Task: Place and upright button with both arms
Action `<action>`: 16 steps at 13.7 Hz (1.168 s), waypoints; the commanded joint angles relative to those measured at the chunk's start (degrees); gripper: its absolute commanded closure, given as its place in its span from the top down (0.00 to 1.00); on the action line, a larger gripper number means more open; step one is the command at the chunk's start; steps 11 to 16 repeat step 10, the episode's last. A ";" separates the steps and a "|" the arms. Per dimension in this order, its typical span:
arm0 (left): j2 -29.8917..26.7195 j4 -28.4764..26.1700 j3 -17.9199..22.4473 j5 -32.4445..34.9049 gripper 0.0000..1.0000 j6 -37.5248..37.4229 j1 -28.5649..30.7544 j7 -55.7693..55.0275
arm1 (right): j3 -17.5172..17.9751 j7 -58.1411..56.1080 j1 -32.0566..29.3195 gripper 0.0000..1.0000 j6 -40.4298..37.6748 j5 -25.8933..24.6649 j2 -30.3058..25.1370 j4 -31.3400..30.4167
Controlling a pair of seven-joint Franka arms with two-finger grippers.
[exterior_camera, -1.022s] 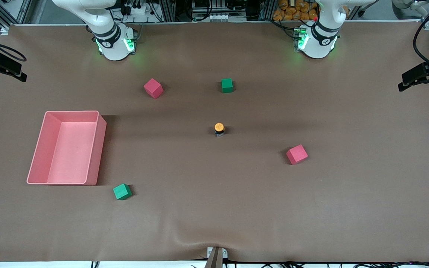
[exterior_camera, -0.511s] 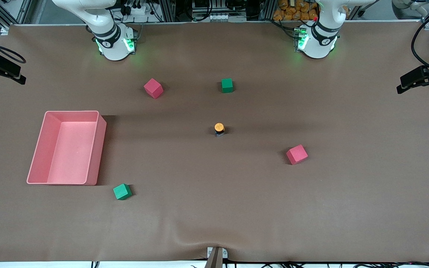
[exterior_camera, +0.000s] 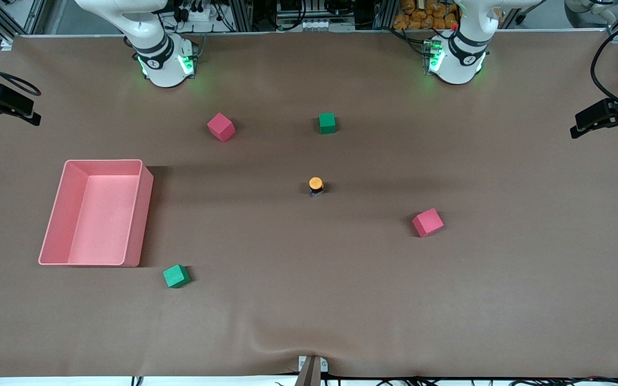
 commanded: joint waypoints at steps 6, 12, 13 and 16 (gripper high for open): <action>-0.51 0.11 -0.36 3.02 1.00 0.50 -0.35 0.18 | -0.03 0.68 -0.19 1.00 0.07 0.46 -0.46 -0.48; -0.51 0.19 -0.45 3.03 1.00 0.41 -0.26 0.09 | -0.03 0.68 -0.19 1.00 0.07 0.46 -0.29 -0.48; -0.51 0.19 -0.45 3.03 1.00 0.41 -0.26 0.09 | -0.03 0.68 -0.19 1.00 0.07 0.46 -0.29 -0.48; -0.51 0.19 -0.45 3.03 1.00 0.41 -0.26 0.09 | -0.03 0.68 -0.19 1.00 0.07 0.46 -0.29 -0.48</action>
